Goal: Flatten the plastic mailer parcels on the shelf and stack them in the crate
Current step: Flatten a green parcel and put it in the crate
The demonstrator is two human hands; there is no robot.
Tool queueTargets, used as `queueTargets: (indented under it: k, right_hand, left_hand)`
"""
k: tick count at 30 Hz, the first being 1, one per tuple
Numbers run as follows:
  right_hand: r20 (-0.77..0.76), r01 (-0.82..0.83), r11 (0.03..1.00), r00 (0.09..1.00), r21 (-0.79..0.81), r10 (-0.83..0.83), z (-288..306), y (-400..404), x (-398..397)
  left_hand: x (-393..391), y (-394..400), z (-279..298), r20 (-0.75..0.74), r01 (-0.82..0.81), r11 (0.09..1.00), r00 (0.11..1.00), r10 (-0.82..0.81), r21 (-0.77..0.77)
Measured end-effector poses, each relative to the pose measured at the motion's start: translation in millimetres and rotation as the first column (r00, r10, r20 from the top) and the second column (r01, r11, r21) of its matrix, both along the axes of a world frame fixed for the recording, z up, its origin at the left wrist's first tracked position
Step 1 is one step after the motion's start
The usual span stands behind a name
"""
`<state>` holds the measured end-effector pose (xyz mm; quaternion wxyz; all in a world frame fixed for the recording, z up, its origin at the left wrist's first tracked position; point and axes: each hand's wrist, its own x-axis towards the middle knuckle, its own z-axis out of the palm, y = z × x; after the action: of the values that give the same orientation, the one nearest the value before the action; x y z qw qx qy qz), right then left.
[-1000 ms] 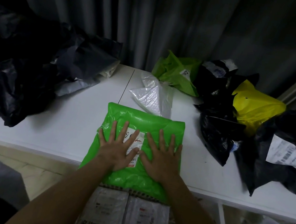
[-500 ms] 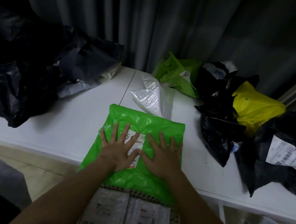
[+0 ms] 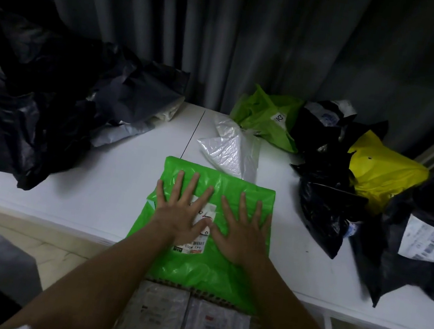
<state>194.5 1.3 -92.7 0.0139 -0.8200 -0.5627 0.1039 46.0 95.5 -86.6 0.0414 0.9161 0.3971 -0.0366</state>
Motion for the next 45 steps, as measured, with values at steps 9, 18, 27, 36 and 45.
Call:
queueTargets:
  k: [9,18,27,36,45]
  right_hand:
    - [-0.015,0.005,1.000,1.000,-0.012,-0.005,1,0,0]
    - [-0.082,-0.057,0.993,0.995,-0.099,0.049,18,-2,5]
    - [-0.015,-0.079,0.997,0.997,0.005,0.079,0,-33,-12]
    - [-0.009,-0.056,0.995,0.998,0.079,0.057,-7,-35,-13]
    - [0.007,-0.061,0.996,0.998,0.068,0.060,-5,-35,-15]
  left_hand:
    - [5,9,-13,-0.047,0.020,0.999,0.999,-0.021,-0.037]
    - [6,8,-14,-0.062,0.005,0.998,0.998,-0.009,-0.057]
    - [5,6,-9,-0.058,0.006,0.997,0.998,-0.011,-0.082]
    - [-2,-16,12,-0.020,-0.051,0.978,0.999,0.048,-0.201]
    - [-27,-43,-13,0.078,-0.050,0.990,0.995,0.060,-0.130]
